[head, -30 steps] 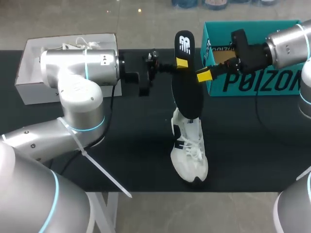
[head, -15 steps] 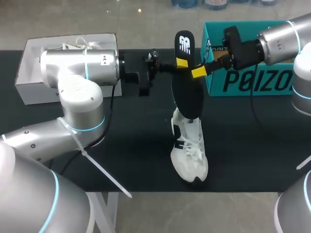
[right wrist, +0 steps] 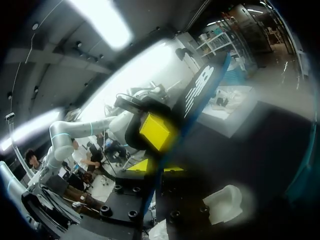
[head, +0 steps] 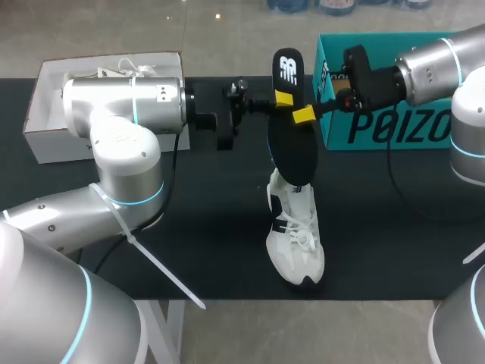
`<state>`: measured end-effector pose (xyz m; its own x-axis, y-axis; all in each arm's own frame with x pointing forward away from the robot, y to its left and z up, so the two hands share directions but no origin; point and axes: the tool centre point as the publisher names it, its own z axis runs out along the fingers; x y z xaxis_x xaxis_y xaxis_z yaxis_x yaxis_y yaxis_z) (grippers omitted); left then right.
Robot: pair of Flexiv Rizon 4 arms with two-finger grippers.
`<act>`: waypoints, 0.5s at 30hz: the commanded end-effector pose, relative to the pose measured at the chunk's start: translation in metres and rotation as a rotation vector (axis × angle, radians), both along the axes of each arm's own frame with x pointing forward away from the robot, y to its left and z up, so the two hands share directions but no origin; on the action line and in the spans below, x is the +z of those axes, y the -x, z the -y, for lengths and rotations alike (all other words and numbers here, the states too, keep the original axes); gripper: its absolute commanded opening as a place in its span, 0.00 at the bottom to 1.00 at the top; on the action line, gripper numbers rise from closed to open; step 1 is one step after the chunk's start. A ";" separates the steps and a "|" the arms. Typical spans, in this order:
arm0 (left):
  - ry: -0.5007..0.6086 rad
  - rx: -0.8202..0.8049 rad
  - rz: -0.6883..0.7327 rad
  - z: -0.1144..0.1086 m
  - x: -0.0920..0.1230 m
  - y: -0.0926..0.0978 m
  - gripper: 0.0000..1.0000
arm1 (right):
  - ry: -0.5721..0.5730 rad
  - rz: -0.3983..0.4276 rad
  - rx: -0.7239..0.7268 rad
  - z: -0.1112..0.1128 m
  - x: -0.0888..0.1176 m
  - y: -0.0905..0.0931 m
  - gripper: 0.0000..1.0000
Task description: Take the shoe out of the shoebox, open the shoe tongue, remove and reinsert the insole, then place the shoe into the shoebox
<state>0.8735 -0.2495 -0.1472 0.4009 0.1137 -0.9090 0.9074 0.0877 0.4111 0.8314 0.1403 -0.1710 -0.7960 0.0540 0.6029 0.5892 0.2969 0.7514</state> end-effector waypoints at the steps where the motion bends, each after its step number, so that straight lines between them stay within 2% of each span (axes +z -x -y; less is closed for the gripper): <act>1: -0.002 0.001 0.001 0.000 0.000 0.000 0.00 | 0.000 -0.002 -0.002 0.000 -0.002 0.000 0.00; 10: -0.002 0.001 0.001 0.000 0.000 0.000 0.00 | -0.001 -0.002 -0.003 0.002 -0.001 0.001 0.00; 11: -0.002 0.001 0.001 0.000 0.000 0.000 0.00 | -0.001 -0.002 -0.003 0.002 -0.001 0.001 0.10; 12: -0.002 0.001 0.001 0.000 0.000 0.000 0.00 | -0.001 -0.002 -0.002 0.002 -0.001 0.001 0.28; 13: -0.002 0.001 0.001 0.000 0.000 0.000 0.00 | 0.000 -0.002 -0.001 0.002 0.000 0.001 0.39; 15: -0.002 0.001 0.001 0.000 0.000 0.000 0.00 | -0.001 -0.003 -0.003 0.002 0.000 0.001 0.48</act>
<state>0.8738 -0.2495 -0.1475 0.4005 0.1149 -0.9091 0.9073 0.0889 0.4110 0.8303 0.1377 -0.1711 -0.7943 0.0532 0.6052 0.5918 0.2932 0.7509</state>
